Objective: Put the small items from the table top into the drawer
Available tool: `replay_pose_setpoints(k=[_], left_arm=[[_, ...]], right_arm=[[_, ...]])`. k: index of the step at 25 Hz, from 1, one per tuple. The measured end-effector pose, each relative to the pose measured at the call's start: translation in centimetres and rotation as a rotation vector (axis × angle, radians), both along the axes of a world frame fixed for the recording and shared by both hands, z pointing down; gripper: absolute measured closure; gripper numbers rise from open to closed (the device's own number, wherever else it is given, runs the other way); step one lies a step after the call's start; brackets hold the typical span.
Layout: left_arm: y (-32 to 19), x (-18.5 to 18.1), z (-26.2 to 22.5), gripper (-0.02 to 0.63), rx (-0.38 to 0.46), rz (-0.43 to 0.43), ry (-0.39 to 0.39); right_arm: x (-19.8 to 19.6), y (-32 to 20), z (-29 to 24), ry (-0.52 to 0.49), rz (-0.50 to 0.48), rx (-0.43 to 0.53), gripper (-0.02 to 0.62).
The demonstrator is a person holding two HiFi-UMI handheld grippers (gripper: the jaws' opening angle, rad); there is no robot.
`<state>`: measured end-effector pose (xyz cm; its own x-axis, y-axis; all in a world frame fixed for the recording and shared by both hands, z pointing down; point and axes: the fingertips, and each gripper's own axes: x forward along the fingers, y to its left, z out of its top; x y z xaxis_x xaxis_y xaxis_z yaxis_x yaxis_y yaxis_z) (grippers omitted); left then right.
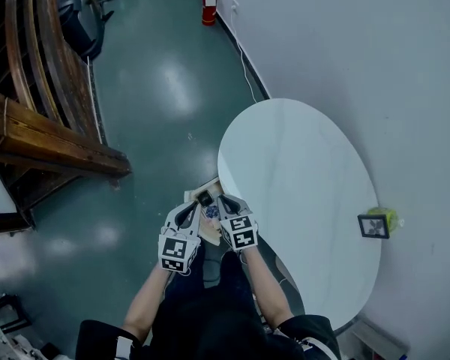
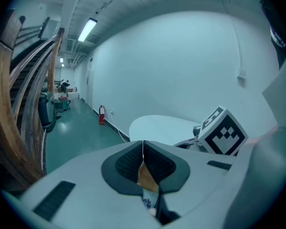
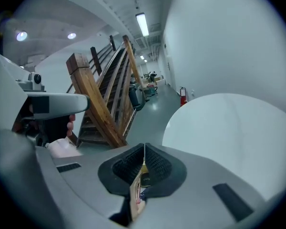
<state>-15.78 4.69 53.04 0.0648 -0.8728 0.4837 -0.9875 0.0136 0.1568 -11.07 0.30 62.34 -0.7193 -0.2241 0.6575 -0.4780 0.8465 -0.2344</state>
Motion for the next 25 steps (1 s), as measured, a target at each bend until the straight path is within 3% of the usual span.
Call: replay_pose_setpoints(k=[15, 25], left_arm=[[-2.6, 7.5, -10.5, 0.586, 0.167, 0.145, -0.076], [-2.5, 9.9, -14.9, 0.586, 0.251, 0.188, -0.115]], right_arm=[[10.2, -3.5, -16.2, -0.197, 0.209, 0.236, 0.560], [16.2, -3.4, -22.5, -0.285, 0.303, 0.369, 0.560]])
